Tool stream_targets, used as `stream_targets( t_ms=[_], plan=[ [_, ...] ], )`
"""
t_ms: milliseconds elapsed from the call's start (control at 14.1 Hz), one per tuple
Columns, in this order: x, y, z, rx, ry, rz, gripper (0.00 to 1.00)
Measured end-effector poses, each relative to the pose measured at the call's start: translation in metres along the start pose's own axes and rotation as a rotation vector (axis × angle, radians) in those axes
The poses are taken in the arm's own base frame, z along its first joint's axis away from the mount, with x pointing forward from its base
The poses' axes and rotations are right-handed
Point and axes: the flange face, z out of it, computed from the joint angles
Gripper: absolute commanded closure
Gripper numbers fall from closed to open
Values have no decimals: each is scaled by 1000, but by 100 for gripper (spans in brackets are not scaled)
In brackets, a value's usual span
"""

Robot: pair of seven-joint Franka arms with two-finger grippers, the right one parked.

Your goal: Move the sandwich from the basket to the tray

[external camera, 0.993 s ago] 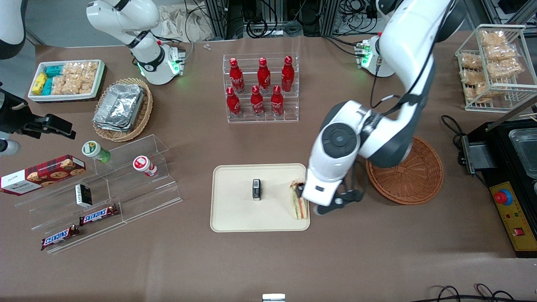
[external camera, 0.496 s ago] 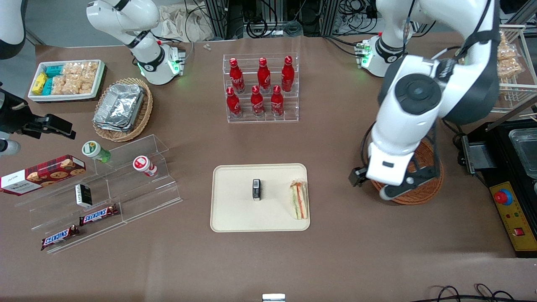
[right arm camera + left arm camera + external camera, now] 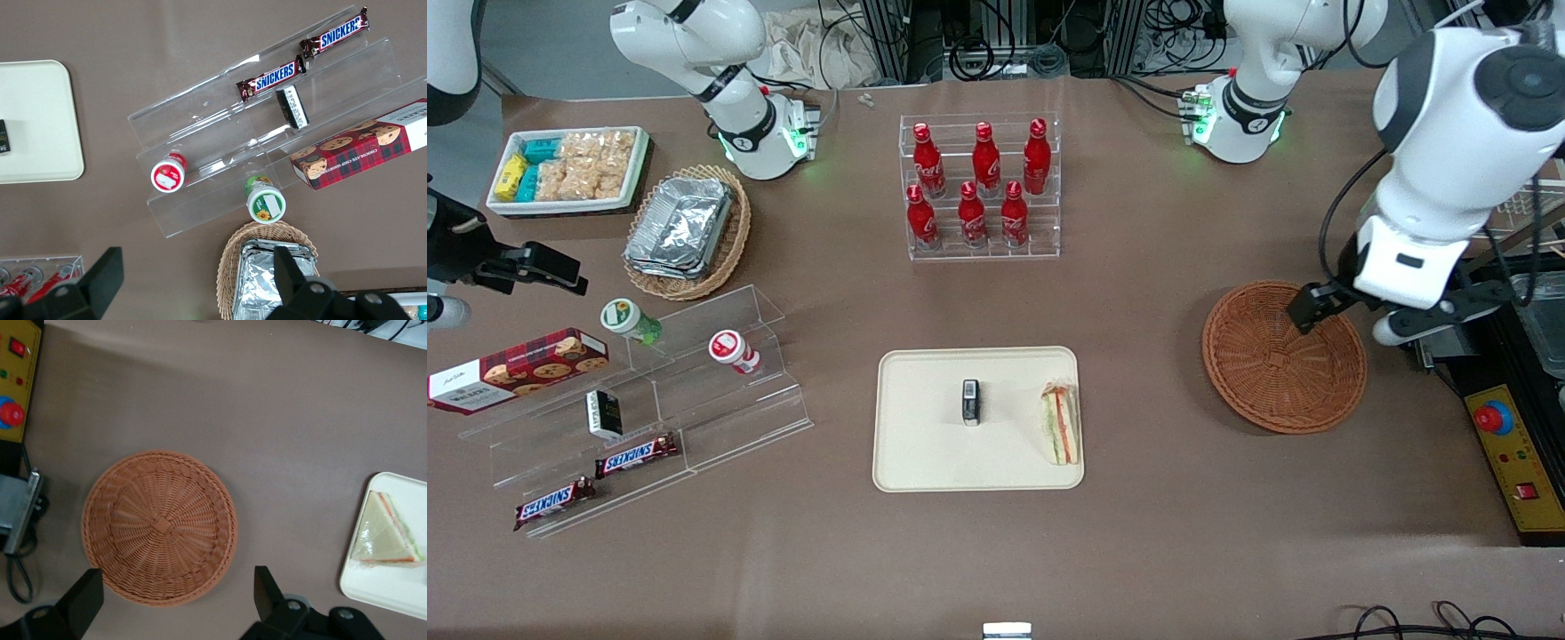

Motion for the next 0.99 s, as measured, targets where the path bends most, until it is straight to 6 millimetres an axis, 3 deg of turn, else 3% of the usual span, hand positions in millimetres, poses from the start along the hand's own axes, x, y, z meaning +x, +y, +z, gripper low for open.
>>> stream_targets(
  t_ms=[355,780,993],
  plan=[
    [16,-35,6,-38,-17,185,0],
    [23,-42,22,-129,-68,149,0],
    [38,-49,21,-111,-81,130,0]
  ],
)
